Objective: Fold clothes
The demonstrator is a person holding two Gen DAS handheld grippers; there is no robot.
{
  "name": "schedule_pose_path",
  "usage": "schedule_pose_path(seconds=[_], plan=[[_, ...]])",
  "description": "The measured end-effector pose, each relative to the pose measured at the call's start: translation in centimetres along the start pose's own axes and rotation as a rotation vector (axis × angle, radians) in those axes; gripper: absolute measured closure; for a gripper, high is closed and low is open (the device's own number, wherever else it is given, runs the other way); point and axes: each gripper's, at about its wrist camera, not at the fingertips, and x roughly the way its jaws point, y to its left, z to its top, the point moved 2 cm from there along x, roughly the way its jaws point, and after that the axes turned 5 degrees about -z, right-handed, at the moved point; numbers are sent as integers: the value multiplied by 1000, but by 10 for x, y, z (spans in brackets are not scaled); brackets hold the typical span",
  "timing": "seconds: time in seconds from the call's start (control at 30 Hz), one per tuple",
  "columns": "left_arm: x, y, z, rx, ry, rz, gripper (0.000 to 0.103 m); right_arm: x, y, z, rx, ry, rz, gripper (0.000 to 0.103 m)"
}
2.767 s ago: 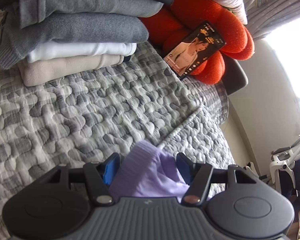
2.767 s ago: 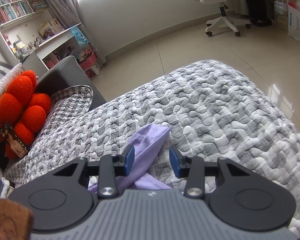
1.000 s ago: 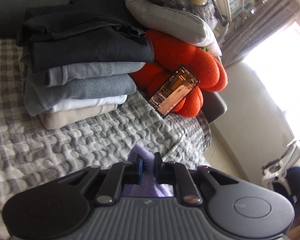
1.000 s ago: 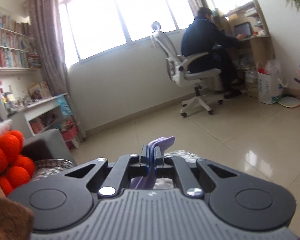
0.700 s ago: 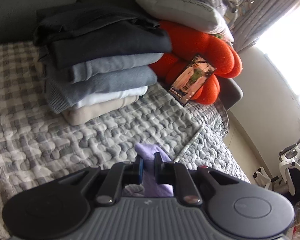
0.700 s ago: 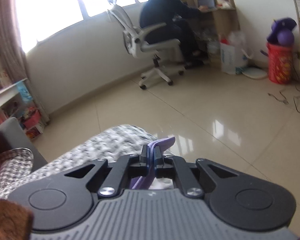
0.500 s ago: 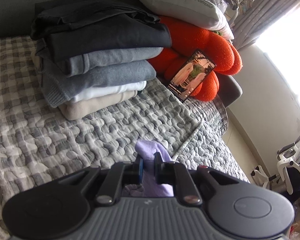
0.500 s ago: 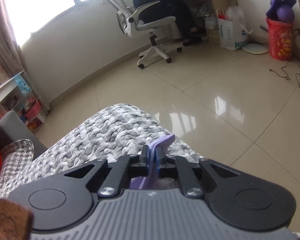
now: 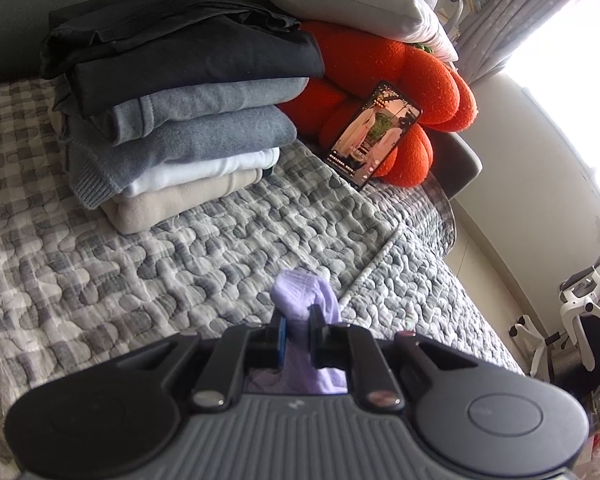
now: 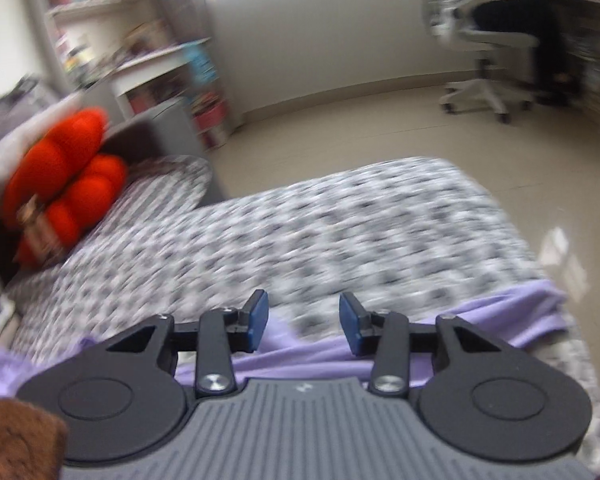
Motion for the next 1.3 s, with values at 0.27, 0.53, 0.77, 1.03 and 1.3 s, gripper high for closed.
schedule_pose_path(seconds=[0.27, 0.53, 0.77, 1.03, 1.3], plan=[[4, 3, 0, -3, 10, 7, 93, 27, 80, -18, -184, 104, 178, 59], [5, 7, 0, -15, 21, -1, 93, 49, 126, -27, -256, 149, 193, 59], [13, 8, 5, -28, 33, 1, 93, 63, 159, -35, -330, 160, 157, 94], [15, -14, 24, 24, -14, 19, 93, 41, 177, -20, -410, -75, 49, 97], [32, -63, 52, 155, -79, 0, 93, 35, 175, 22, -413, -315, -66, 97]])
